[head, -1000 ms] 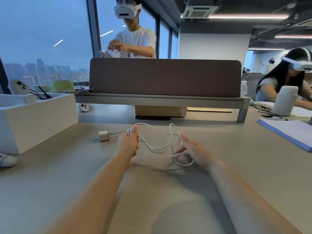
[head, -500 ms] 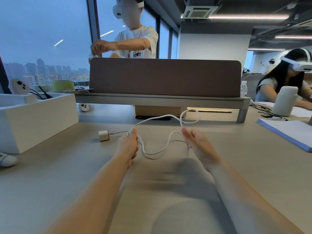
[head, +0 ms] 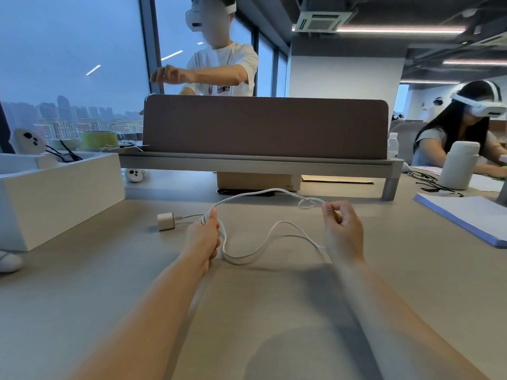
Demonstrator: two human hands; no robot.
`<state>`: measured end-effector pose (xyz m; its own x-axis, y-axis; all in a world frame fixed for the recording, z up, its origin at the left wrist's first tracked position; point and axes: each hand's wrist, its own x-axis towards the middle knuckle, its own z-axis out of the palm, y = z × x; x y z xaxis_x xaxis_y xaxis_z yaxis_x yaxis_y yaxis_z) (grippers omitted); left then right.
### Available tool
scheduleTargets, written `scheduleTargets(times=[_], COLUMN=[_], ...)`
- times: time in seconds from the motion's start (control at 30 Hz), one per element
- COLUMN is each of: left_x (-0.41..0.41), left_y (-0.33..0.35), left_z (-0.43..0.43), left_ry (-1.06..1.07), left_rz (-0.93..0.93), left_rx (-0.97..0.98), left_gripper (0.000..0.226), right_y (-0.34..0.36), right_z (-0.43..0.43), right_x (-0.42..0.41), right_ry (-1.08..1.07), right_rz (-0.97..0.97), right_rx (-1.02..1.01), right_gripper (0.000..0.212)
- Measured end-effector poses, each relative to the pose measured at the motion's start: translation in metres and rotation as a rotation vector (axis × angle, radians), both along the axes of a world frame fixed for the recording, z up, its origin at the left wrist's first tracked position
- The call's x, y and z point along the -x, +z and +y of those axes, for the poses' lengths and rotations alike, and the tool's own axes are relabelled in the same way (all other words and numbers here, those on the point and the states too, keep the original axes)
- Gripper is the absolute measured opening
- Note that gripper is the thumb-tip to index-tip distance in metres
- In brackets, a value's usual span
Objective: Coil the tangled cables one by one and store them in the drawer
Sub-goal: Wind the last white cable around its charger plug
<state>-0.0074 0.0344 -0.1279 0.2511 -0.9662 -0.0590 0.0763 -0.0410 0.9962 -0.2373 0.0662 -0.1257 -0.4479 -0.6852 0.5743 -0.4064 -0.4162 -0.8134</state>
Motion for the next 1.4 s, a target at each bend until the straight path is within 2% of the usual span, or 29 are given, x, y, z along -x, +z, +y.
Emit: scheduleTargets(times=[0.4, 0.57, 0.67, 0.77, 0.93, 1.03, 1.1, 1.17, 1.27, 1.4], left_x=[-0.014, -0.026, -0.030, -0.025, -0.013, -0.004, 0.003, 0.008, 0.009, 0.007], left_y=[-0.005, -0.006, -0.007, -0.006, -0.011, -0.014, -0.014, -0.012, -0.011, -0.009], left_z=[-0.009, -0.013, -0.014, -0.013, -0.015, -0.016, -0.013, -0.011, -0.009, -0.011], left_ry=[0.183, 0.330, 0.348, 0.294, 0.203, 0.177, 0.142, 0.111, 0.092, 0.066], left_rz=[0.123, 0.214, 0.203, 0.171, -0.050, -0.119, -0.090, -0.027, 0.081, 0.155], left_rx=[0.056, 0.039, 0.029, 0.040, 0.053, 0.066, 0.076, 0.055, 0.008, -0.034], left_gripper=[0.046, 0.043, 0.044, 0.044, 0.050, 0.052, 0.050, 0.049, 0.049, 0.051], right_y=[-0.014, -0.018, -0.020, -0.020, -0.016, -0.017, -0.017, -0.015, -0.012, -0.011], right_z=[-0.009, -0.011, -0.012, -0.009, -0.007, -0.013, -0.015, -0.010, 0.003, 0.017], right_x=[0.019, 0.043, 0.045, 0.039, 0.025, 0.015, 0.002, -0.017, -0.044, -0.063], right_ry=[-0.326, -0.376, -0.381, -0.358, -0.442, -0.361, -0.220, -0.015, 0.263, 0.354], right_rz=[0.142, 0.068, 0.077, 0.177, 0.469, 0.502, 0.498, 0.506, 0.620, 0.828], right_rx=[-0.353, -0.460, -0.496, -0.541, -0.572, -0.377, -0.167, -0.020, 0.042, 0.005], right_gripper=[0.046, 0.055, 0.053, 0.045, 0.035, 0.030, 0.029, 0.037, 0.053, 0.063])
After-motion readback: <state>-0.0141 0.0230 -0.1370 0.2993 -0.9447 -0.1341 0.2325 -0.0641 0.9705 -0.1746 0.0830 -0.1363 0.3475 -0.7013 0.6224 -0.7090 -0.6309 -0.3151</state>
